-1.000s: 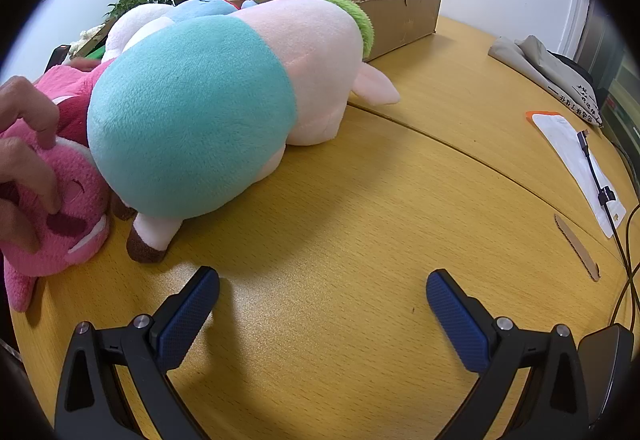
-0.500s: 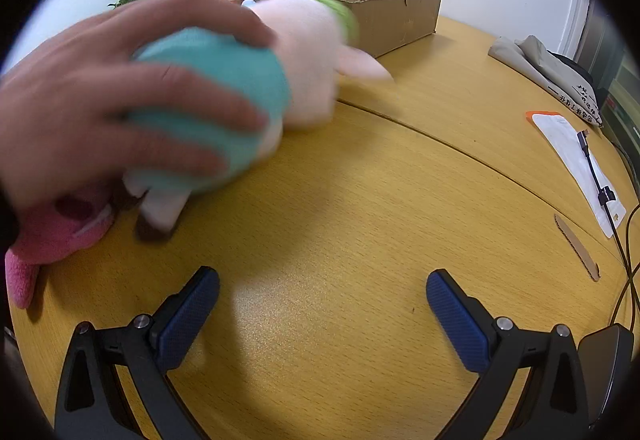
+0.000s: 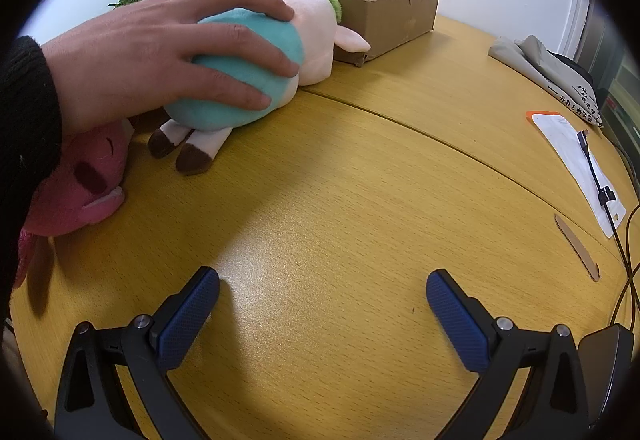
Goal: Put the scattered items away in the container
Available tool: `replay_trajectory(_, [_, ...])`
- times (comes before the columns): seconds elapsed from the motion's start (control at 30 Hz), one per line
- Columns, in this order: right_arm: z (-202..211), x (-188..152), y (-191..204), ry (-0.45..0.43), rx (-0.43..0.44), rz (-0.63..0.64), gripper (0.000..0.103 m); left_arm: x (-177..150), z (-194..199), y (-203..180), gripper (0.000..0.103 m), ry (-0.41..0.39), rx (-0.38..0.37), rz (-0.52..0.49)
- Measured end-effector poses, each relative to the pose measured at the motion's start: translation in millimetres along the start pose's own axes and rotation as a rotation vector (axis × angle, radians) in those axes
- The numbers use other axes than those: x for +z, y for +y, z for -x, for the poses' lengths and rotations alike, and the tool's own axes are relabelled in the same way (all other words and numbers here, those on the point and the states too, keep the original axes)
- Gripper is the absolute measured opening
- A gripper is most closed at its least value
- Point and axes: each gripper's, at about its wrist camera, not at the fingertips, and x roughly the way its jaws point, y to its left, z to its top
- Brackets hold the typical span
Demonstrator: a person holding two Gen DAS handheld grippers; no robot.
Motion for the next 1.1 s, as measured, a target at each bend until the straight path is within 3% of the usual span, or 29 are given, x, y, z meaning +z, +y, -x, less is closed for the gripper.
replay_trajectory(0.73, [-0.5, -2.3, -3.6, -0.003, -0.001, -0.001, 0.103, 1.3, -1.9, -1.0, 0.103, 0.001, 0.0, -0.001])
replay_trajectory(1.1, [-3.3, 0.1, 4.2, -0.003, -0.116, -0.162, 0.103, 0.5, 3.4, -6.3, 0.103, 0.0, 0.05, 0.066])
